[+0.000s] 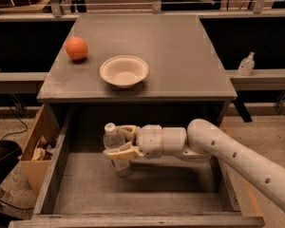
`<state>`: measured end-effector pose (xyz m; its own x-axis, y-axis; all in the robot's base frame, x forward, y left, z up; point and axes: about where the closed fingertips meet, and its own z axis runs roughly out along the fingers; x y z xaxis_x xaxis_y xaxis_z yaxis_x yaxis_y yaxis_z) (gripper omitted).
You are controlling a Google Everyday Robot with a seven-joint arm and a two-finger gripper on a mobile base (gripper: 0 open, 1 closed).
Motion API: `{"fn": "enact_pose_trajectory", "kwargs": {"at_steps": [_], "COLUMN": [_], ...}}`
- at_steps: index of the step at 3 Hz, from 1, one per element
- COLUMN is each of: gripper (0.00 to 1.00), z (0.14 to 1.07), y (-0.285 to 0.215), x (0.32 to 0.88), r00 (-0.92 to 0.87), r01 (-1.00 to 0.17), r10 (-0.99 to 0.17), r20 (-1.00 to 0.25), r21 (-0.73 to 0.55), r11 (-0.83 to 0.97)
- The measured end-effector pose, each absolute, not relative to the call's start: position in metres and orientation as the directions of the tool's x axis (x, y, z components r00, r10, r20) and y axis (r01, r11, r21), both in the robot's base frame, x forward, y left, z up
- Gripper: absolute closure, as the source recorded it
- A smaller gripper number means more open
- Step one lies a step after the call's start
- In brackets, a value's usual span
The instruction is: Place blue plastic bottle into top drawer
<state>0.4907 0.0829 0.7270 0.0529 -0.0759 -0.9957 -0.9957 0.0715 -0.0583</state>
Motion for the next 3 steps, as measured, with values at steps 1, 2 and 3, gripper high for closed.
{"fn": "enact_pose_trajectory", "kwargs": {"at_steps": [1,2,3], "gripper": [1.00,1.00,0.98], "z": [0.7200,0.7161,0.7140], "y": [0.0932,0.0976,0.0981], "x": [0.4885,0.4870,0.4877], "r00": [0.048,0.041,0.031], "r01": [-0.998,-0.998,-0.998], "r10": [-0.072,-0.064,-0.044], "r20": [-0.996,-0.997,-0.999], "r21": [-0.052,-0.044,-0.033], "r11": [0.048,0.039,0.046]}}
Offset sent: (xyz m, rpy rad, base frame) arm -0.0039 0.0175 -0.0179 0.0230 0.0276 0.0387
